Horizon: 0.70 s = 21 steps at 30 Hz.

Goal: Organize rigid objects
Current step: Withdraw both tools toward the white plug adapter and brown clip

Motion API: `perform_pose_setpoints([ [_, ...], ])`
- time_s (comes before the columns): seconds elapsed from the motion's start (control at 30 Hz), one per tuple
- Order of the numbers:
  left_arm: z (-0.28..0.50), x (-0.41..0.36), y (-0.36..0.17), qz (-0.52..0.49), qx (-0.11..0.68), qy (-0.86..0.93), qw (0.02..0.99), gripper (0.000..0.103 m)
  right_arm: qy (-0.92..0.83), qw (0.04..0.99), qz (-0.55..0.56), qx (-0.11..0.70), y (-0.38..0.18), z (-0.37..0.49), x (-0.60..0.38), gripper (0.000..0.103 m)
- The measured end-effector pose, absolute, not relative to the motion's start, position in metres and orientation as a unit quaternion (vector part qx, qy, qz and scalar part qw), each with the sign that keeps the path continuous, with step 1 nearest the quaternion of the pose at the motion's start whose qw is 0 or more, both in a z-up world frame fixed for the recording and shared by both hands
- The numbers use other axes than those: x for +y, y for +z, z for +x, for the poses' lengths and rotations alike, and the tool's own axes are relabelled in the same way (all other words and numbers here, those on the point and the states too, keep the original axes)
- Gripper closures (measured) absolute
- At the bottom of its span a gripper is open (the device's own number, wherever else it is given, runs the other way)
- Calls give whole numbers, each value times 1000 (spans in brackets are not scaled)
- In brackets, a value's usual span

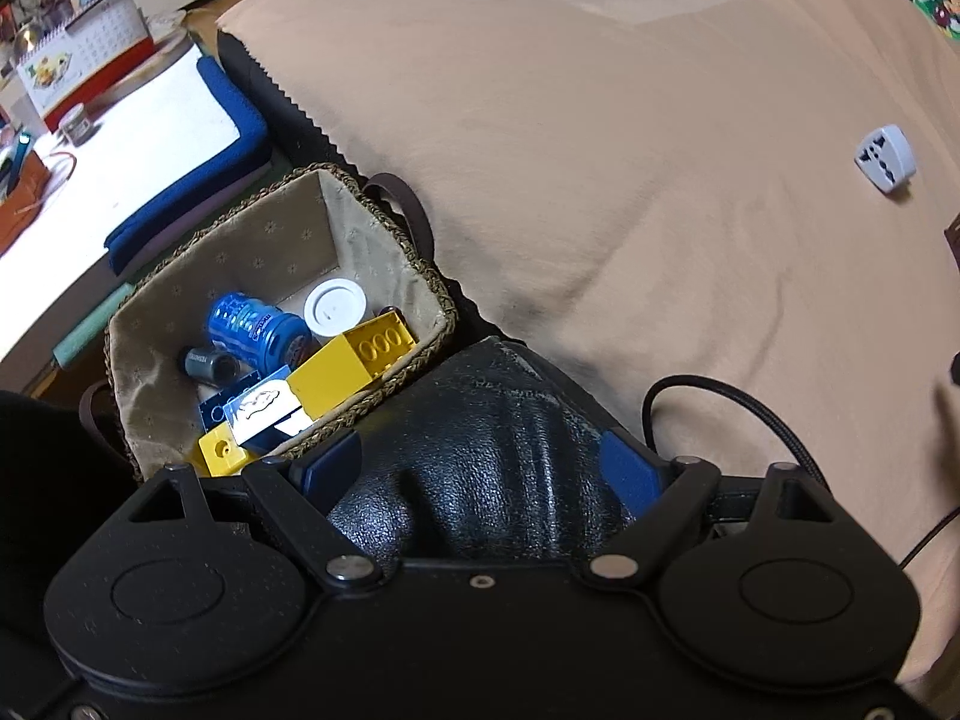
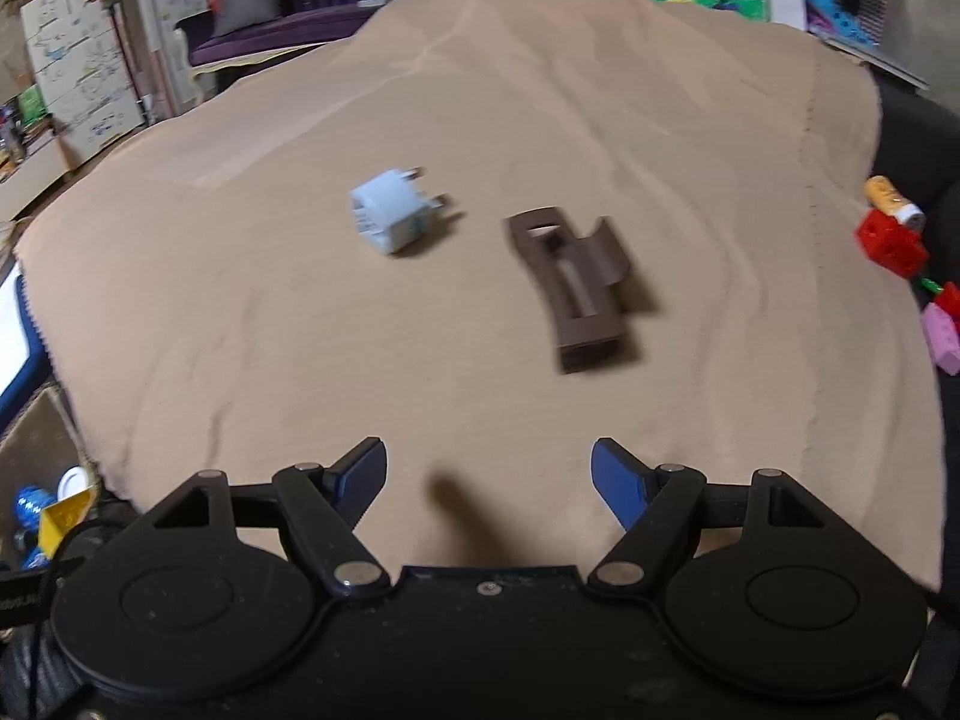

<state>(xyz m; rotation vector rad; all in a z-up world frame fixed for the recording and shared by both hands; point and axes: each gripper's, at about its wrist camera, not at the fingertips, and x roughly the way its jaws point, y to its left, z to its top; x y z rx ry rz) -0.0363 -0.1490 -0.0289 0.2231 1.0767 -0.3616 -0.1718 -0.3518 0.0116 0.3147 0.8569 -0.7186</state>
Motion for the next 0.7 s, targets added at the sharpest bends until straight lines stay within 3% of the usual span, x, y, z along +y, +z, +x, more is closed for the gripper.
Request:
perform_pose_setpoints([
  [0.7, -40, -157, -34, 113, 514, -170, 833, 20, -370, 821, 157, 405, 7, -183, -372, 23],
])
